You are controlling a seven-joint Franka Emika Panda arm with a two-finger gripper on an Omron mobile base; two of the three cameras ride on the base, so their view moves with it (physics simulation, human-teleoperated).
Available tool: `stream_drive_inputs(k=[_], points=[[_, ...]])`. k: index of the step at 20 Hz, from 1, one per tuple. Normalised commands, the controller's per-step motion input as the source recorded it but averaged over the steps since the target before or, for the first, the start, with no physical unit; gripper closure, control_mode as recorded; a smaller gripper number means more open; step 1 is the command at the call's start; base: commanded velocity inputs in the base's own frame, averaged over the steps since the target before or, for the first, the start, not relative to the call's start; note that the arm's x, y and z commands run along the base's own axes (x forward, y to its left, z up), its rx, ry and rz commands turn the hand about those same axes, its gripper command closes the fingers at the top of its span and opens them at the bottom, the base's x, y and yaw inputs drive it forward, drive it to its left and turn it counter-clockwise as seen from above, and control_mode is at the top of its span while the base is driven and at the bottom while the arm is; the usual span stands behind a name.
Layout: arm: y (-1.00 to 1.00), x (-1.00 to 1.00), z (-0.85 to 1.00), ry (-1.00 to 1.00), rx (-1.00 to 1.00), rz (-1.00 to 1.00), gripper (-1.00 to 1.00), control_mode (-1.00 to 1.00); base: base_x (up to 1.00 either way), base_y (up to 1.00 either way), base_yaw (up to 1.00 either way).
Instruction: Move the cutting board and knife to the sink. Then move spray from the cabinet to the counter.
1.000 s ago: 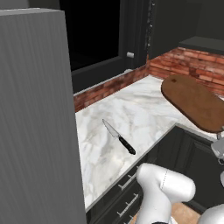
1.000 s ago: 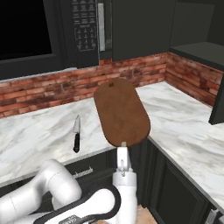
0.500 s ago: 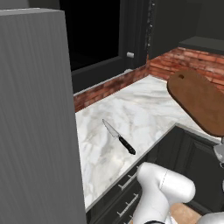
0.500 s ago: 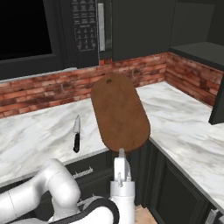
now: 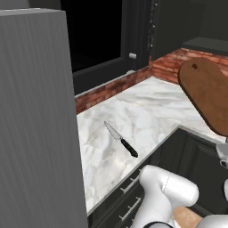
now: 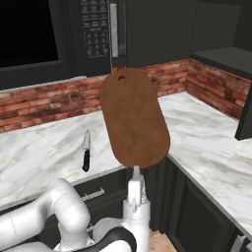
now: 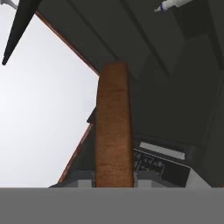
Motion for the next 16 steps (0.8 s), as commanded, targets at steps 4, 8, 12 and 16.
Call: stream_drive_inputs(k=[4,8,12,16], points=[[0.0,-0.03,0.09,-0.16,0.05,0.04,1.0,-1.0,0.0,0.0,0.0],[0.0,-0.04,0.02,-0.16,0.04,0.03,1.0,-1.0,0.0,0.0,0.0],[0.0,-0.03,0.0,-0.15,0.03,0.03,1.0,-1.0,0.0,0.0,0.0],[0.0,0.0,0.0,-0.14,0.02,0.03,1.0,-1.0,0.0,0.0,0.0]])
